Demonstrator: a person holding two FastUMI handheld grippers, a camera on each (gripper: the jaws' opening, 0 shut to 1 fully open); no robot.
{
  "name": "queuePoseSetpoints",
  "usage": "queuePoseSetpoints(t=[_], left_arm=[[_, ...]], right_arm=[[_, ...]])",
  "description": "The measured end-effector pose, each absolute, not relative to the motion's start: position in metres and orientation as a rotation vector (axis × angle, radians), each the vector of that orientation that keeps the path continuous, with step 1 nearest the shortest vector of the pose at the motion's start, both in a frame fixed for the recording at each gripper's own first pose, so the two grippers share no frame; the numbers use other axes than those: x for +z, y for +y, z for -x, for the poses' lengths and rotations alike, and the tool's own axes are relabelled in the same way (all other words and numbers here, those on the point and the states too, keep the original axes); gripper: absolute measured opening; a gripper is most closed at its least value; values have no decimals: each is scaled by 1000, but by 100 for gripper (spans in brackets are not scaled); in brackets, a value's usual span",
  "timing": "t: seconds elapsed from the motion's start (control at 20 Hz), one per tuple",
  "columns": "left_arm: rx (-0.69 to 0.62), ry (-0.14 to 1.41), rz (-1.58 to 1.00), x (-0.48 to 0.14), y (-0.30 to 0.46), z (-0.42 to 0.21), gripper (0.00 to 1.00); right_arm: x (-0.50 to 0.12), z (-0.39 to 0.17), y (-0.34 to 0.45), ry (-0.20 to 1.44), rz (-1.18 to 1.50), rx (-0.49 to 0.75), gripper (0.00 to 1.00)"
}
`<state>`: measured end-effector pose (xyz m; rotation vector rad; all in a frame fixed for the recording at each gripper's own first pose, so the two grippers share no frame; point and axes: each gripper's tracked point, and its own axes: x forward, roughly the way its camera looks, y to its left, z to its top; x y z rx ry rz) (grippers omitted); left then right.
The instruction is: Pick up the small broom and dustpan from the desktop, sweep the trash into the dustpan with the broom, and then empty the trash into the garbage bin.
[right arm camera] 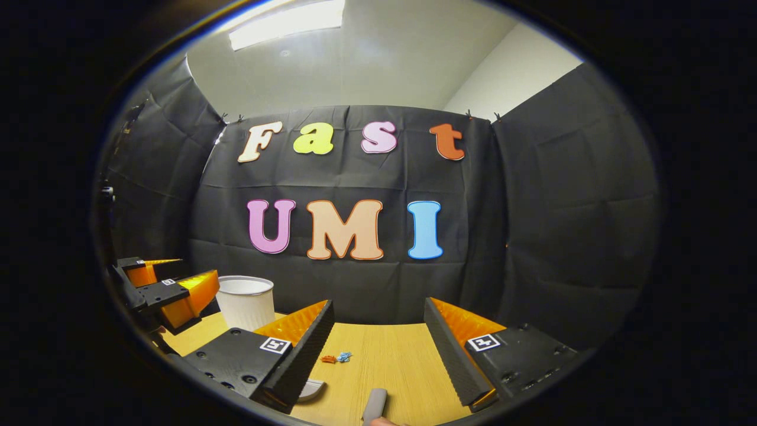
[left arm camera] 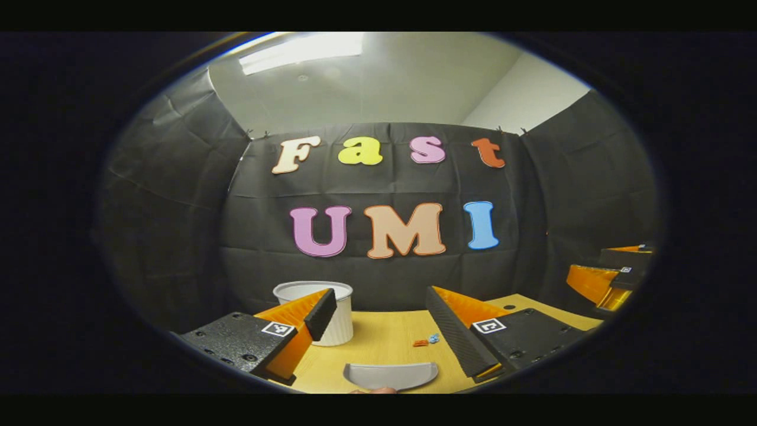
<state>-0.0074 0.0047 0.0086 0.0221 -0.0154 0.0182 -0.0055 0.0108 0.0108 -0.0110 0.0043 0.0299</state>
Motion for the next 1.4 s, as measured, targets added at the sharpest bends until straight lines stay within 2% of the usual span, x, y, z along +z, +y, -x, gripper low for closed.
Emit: queuePoseSetpoints(t=[0.85, 1.15, 1.4], left_arm=[[20, -13, -31, 8, 3, 17, 93], [28, 10, -33, 1, -1, 19, 93], [51, 86, -40, -21, -16, 28, 93]], right_arm=[[13, 15, 12, 16, 1, 42, 92], [3, 16, 10, 37, 14, 81, 92], [-23, 19, -3, 120, -11, 140, 92]])
